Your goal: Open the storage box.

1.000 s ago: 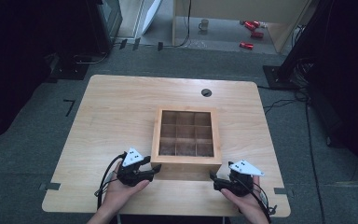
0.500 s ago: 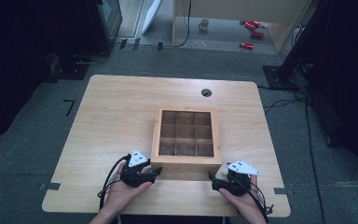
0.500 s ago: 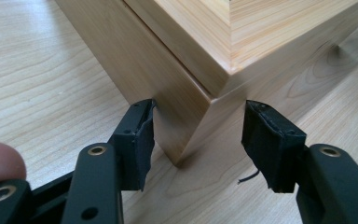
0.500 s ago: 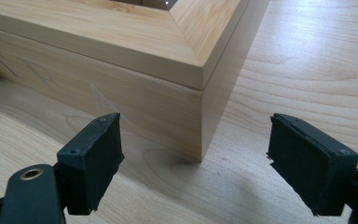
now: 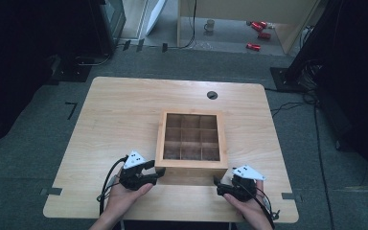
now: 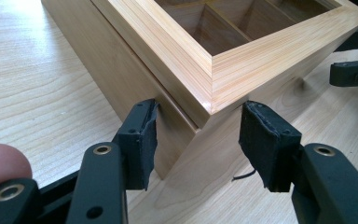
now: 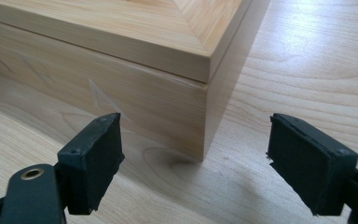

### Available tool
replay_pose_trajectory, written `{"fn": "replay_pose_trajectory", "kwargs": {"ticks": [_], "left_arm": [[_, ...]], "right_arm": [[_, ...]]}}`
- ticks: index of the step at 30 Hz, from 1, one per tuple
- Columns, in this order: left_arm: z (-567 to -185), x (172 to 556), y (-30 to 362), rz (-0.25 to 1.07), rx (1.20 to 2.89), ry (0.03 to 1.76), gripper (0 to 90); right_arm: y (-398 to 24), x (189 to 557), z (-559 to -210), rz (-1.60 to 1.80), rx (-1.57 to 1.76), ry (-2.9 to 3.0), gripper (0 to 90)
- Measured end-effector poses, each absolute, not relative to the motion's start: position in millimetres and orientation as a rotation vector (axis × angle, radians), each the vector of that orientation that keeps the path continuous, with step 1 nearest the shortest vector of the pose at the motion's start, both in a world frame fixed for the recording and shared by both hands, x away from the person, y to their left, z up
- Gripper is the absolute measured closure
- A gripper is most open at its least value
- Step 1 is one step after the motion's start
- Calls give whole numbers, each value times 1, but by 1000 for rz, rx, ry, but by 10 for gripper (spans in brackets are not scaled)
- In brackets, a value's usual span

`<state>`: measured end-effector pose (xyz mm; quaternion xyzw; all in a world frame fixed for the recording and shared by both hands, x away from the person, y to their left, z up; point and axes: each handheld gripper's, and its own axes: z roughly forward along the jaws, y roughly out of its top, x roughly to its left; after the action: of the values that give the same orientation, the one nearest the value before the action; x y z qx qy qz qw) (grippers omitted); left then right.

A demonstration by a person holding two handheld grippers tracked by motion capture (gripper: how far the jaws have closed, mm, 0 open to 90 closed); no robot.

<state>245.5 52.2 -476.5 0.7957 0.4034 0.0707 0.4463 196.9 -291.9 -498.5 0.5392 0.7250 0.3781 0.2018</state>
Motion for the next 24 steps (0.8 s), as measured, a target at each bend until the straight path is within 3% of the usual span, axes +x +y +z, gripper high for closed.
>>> {"fn": "replay_pose_trajectory", "kwargs": {"ticks": [12, 24], "left_arm": [[-474, 245, 52, 203, 1971, 989, 501], [-471, 245, 52, 213, 1969, 977, 498]], "right_arm": [[-291, 194, -492, 1123, 1466, 1980, 192], [-295, 195, -485, 1221, 1483, 1891, 272]]}}
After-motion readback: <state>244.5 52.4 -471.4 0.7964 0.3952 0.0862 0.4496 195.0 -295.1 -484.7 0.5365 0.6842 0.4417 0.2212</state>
